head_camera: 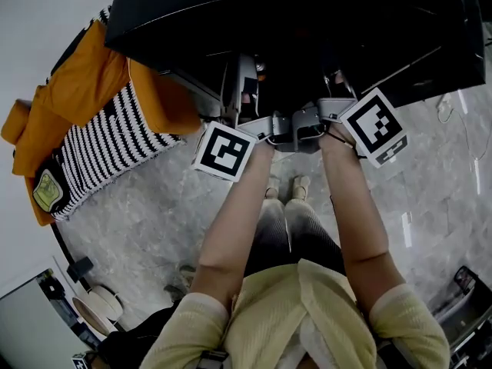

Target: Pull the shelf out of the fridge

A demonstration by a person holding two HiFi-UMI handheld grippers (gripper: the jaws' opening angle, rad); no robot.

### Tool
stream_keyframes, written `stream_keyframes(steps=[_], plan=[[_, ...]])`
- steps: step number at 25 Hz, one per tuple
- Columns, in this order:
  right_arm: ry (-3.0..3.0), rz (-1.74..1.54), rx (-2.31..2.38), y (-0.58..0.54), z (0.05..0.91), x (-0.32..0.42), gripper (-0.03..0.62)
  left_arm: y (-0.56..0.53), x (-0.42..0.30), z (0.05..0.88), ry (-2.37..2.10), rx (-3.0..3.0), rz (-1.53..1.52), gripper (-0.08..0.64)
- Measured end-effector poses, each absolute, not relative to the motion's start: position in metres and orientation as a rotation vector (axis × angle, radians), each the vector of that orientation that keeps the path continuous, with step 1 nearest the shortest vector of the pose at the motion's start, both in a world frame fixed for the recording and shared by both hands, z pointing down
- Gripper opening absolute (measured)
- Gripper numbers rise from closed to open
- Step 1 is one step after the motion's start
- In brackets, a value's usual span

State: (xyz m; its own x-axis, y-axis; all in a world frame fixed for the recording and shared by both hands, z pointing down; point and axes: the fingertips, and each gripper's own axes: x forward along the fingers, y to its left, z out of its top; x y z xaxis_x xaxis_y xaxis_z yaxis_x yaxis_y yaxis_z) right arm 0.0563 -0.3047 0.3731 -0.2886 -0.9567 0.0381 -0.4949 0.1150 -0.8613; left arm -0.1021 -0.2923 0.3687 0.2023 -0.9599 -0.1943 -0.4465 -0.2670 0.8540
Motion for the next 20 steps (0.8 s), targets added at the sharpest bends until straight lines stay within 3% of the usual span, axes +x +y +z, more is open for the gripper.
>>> stream_keyframes(steps=[20], plan=[[1.88,-1.045,-1.436,-0.311,0.361,0.062,0.115,-0.306,-0.112,0.356,-1.388,1.801,-1.062,0.117]])
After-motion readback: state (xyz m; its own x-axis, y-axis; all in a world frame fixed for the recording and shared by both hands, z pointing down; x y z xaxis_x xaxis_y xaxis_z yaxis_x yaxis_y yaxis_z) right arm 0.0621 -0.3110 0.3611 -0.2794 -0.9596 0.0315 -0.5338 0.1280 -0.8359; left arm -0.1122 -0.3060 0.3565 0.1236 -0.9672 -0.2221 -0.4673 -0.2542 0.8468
